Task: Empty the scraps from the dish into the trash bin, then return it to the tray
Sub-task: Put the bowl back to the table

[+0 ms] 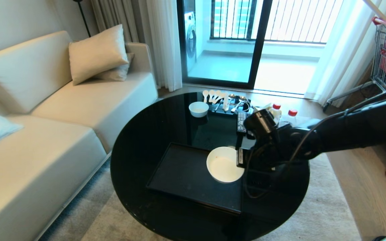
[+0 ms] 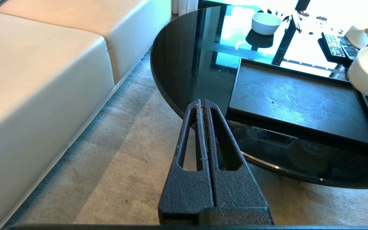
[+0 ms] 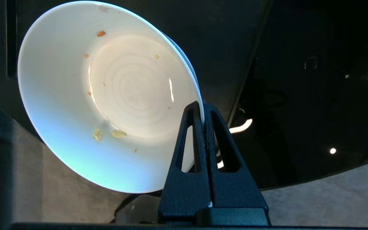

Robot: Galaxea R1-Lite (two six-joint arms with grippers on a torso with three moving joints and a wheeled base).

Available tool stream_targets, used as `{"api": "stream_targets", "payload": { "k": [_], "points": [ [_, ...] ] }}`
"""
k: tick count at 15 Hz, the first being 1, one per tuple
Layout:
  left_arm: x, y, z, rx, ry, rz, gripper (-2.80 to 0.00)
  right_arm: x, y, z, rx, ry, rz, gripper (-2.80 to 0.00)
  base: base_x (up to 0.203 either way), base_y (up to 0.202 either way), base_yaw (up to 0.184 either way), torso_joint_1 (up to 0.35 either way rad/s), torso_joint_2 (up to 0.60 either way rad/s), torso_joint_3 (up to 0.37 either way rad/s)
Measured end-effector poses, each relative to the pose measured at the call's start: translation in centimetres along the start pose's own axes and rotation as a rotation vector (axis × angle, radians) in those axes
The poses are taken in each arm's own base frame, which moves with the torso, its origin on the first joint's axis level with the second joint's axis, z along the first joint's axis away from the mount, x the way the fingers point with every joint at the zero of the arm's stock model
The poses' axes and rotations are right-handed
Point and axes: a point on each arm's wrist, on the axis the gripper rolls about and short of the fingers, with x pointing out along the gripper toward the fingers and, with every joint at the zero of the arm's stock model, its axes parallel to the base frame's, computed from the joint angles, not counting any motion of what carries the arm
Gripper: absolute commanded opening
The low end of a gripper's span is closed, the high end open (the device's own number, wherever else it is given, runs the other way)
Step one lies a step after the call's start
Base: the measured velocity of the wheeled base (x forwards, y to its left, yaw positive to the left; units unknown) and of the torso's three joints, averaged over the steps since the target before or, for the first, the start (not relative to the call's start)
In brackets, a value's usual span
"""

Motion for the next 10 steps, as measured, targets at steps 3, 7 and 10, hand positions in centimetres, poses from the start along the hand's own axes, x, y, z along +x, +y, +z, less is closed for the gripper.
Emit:
{"api": "stream_targets", "payload": {
  "k": [3, 7, 10],
  "points": [
    [0.0, 0.0, 0.0, 0.0, 0.0, 0.0, -2.8, 3.1, 0.9, 0.3, 0.073, 0.04, -0.027, -2.8, 0.0, 0.0, 0.0, 0.0, 0.0, 0.0],
    [0.0, 0.0, 0.0, 0.0, 0.0, 0.0, -2.8, 6.1, 1.4, 0.4, 0.127, 0.071, -0.049, -2.8, 0.0, 0.0, 0.0, 0.0, 0.0, 0.0],
    [0.0, 0.0, 0.0, 0.0, 0.0, 0.0, -2.8, 7.8, 1.2, 0.0, 0.141, 0.088, -0.064, -2.8, 0.0, 0.0, 0.0, 0.0, 0.0, 0.0]
  ]
}}
